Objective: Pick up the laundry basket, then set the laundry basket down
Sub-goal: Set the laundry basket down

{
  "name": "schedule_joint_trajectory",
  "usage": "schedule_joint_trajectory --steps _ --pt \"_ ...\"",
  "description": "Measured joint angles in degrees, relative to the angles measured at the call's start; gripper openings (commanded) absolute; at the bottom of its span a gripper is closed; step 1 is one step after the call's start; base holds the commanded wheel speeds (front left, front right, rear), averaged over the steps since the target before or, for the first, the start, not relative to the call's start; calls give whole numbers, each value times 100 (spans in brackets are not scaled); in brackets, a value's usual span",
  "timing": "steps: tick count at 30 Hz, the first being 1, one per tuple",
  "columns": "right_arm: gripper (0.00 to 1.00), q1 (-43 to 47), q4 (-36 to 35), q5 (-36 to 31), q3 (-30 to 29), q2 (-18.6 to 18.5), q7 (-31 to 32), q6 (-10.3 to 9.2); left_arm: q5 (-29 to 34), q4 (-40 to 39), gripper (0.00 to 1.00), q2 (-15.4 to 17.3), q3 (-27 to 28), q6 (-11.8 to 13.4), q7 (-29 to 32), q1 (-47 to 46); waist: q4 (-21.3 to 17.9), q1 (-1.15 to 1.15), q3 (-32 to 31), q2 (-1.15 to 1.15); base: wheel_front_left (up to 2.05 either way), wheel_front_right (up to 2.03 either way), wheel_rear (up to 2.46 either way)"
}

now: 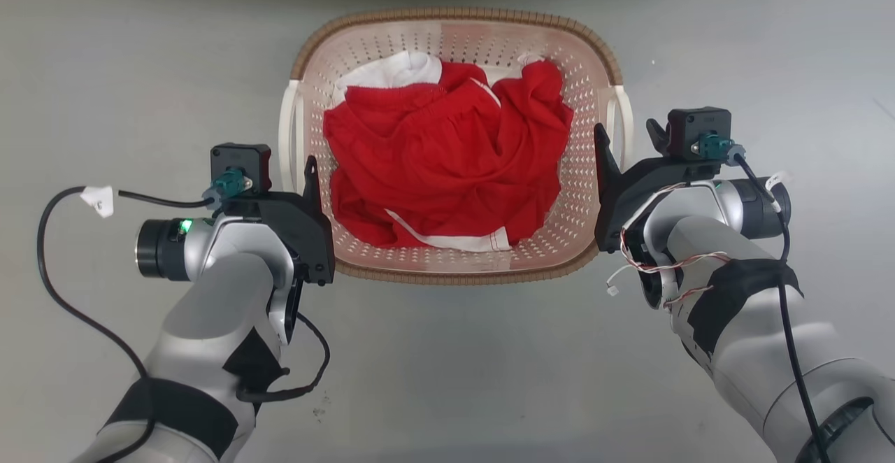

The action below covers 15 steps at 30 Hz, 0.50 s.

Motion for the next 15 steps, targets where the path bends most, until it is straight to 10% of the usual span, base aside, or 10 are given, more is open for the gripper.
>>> schedule_joint_trajectory --steps 15 --pt "100 509 -152 -51 -89 3 -148 53 -58 -99 100 130 182 -248 -246 563 48 0 -996 0 0 0 0"
